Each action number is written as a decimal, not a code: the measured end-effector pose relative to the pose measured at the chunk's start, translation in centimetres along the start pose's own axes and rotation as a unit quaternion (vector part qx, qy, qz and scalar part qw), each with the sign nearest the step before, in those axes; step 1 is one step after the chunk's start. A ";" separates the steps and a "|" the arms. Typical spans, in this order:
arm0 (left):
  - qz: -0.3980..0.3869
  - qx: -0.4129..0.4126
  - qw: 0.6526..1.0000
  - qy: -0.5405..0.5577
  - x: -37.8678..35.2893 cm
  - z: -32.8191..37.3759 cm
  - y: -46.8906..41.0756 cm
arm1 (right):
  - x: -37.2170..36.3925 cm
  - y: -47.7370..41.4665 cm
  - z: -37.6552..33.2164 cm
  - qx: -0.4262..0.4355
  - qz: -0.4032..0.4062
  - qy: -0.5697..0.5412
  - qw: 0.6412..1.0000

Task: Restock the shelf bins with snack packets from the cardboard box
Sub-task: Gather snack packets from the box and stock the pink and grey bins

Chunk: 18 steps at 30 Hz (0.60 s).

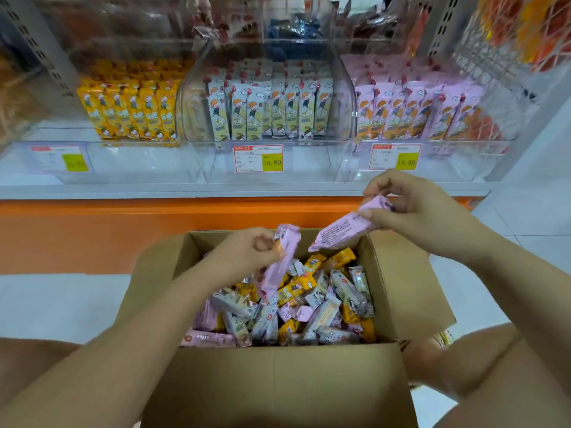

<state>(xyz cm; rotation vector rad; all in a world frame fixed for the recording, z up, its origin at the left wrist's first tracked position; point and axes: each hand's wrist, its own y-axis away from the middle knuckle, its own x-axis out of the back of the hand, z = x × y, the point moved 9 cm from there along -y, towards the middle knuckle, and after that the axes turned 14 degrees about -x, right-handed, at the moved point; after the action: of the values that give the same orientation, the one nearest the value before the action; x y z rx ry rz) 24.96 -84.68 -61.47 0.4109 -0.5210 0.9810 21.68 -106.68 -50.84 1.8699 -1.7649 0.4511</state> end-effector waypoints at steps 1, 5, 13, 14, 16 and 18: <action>-0.001 -0.005 1.000 0.014 0.6 0.9 -0.1 | -0.2 0.0 0.0 -0.004 -0.014 -0.005 1.000; -0.026 -0.026 0.999 0.002 2.7 3.5 0.1 | -1.3 0.0 -0.5 -0.007 -0.058 0.017 0.998; -0.028 -0.052 0.996 0.073 1.8 5.7 -0.1 | -2.6 0.0 -2.4 -0.020 -0.150 -0.039 0.988; -0.029 -0.051 0.994 0.096 1.5 5.6 -0.1 | -2.5 0.0 -2.8 -0.014 -0.153 -0.042 0.987; -0.030 -0.037 0.992 0.120 1.1 5.2 0.0 | -2.5 -0.1 -3.7 -0.003 -0.156 -0.049 0.987; -0.043 -0.013 0.984 0.171 0.7 4.6 0.1 | -2.6 -0.3 -4.2 0.004 -0.157 -0.053 0.986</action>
<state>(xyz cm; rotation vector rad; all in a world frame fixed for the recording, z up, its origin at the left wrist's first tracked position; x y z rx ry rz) 24.10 -86.68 -57.32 0.2314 -0.2029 0.9351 22.16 -102.12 -49.04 2.1648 -1.4935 0.2415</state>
